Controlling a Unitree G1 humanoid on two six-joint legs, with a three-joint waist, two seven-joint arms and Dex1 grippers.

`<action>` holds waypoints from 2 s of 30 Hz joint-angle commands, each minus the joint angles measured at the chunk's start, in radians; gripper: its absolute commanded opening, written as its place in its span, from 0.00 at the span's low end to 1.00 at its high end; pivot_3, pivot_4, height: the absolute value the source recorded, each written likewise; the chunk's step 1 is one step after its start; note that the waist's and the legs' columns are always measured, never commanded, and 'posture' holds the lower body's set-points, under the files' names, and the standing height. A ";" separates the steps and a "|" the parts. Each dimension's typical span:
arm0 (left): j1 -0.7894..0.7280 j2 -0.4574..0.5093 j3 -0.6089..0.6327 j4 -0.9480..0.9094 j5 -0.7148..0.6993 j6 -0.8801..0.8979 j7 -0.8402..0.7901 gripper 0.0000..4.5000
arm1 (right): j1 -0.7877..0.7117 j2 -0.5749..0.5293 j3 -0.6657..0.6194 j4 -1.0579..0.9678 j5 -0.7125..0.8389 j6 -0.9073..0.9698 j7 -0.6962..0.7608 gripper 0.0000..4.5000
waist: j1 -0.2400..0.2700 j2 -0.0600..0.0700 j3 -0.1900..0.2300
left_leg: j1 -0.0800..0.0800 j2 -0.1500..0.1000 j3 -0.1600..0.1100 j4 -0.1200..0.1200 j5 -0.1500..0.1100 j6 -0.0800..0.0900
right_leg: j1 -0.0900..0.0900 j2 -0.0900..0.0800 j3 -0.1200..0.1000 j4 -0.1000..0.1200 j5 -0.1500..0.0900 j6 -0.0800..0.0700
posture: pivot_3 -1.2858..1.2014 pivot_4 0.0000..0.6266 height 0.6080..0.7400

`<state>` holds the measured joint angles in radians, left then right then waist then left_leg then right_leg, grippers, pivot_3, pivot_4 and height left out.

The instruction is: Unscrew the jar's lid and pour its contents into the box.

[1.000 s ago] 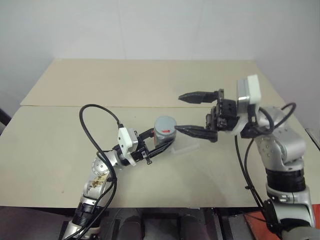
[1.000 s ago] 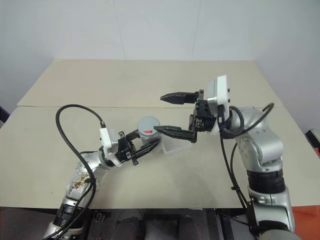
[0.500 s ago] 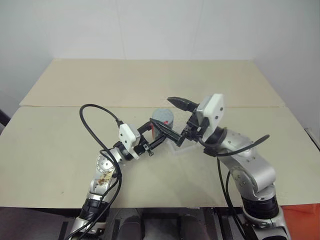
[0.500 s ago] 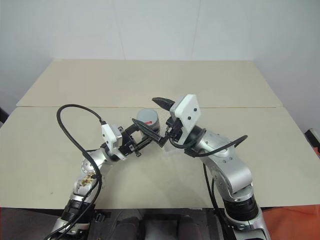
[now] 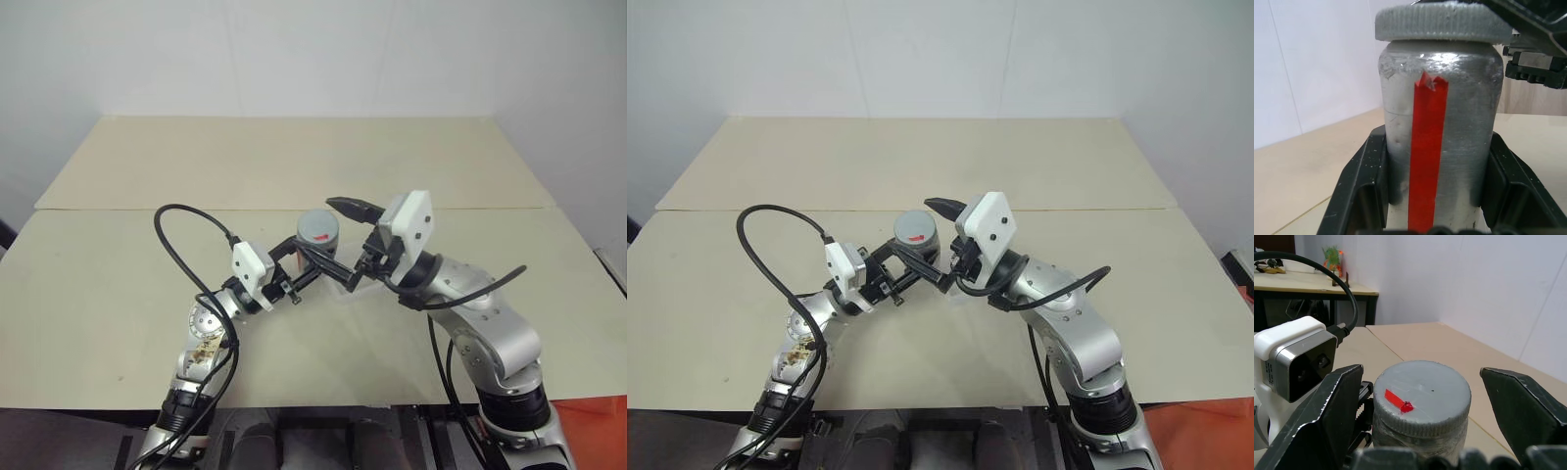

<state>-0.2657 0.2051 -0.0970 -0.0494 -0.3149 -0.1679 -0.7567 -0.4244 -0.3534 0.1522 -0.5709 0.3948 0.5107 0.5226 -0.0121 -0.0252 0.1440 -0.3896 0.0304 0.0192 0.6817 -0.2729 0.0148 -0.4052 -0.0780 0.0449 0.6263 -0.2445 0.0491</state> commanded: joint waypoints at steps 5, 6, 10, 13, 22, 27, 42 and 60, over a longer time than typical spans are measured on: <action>-0.008 -0.003 -0.001 -0.032 -0.011 -0.010 0.002 0.45 | -0.014 -0.003 0.000 -0.020 -0.004 -0.006 0.001 0.64 | 0.000 0.000 0.000 | 0.000 0.000 0.000 0.000 0.000 0.000 | 0.000 0.000 0.000 0.000 0.000 0.000 | 0.52 0.24 1.00; -0.009 -0.003 -0.002 -0.031 -0.012 -0.009 0.001 0.45 | -0.013 -0.004 0.001 -0.019 -0.005 -0.008 0.002 0.61 | 0.000 0.000 0.000 | 0.000 0.000 0.000 0.000 0.000 0.000 | 0.000 0.000 0.000 0.000 0.000 0.000 | 0.52 0.24 1.00; -0.010 -0.002 -0.006 -0.032 -0.016 -0.005 -0.006 0.45 | -0.012 -0.009 -0.002 -0.018 -0.007 -0.009 0.005 0.61 | 0.000 0.000 0.000 | 0.000 0.000 0.000 0.000 0.000 0.000 | 0.000 0.000 0.000 0.000 0.000 0.000 | 0.52 0.24 1.00; -0.008 0.006 -0.012 -0.038 -0.029 0.007 -0.026 0.45 | -0.015 -0.029 -0.017 -0.012 0.017 -0.012 0.040 0.61 | 0.000 0.000 0.000 | 0.000 0.000 0.000 0.000 0.000 0.000 | 0.000 0.000 0.000 0.000 0.000 0.000 | 0.52 0.24 1.00; -0.014 0.057 -0.049 -0.081 -0.118 0.102 -0.161 0.45 | -0.128 -0.174 -0.077 0.166 0.222 -0.053 0.464 0.61 | 0.000 0.000 0.000 | 0.000 0.000 0.000 0.000 0.000 0.000 | 0.001 0.000 0.000 0.000 0.000 0.000 | 0.52 0.24 1.00; -0.047 0.042 -0.068 -0.076 -0.140 0.125 -0.197 0.45 | -0.295 -0.223 -0.018 0.430 0.202 -0.162 0.821 0.61 | -0.003 0.000 0.000 | 0.001 0.000 0.002 0.000 0.000 0.000 | 0.001 0.000 0.000 0.000 0.000 0.000 | 0.52 0.24 1.00; -0.035 0.033 -0.066 -0.086 -0.128 0.125 -0.209 0.45 | -0.630 -0.266 0.319 0.929 0.314 -0.486 1.092 0.61 | 0.000 0.000 0.000 | 0.000 0.001 0.004 0.000 0.000 0.000 | 0.000 0.000 0.000 0.000 0.000 0.000 | 0.52 0.24 1.00; -0.021 0.024 -0.048 -0.061 -0.129 0.128 -0.189 0.45 | -0.480 -0.312 0.037 0.697 0.318 -0.340 1.044 0.99 | 0.003 0.001 0.001 | 0.000 0.001 0.000 0.000 0.000 0.000 | -0.001 -0.001 0.000 0.000 0.000 -0.001 | 0.52 0.24 1.00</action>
<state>-0.2759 0.2332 -0.1539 -0.0955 -0.4321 -0.0380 -0.9505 -0.9118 -0.6551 0.2315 0.1880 0.7093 0.1468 1.5608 -0.0090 -0.0245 0.1447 -0.3900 0.0317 0.0191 0.6816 -0.2730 0.0149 -0.4058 -0.0791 0.0446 0.6264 -0.2442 0.0485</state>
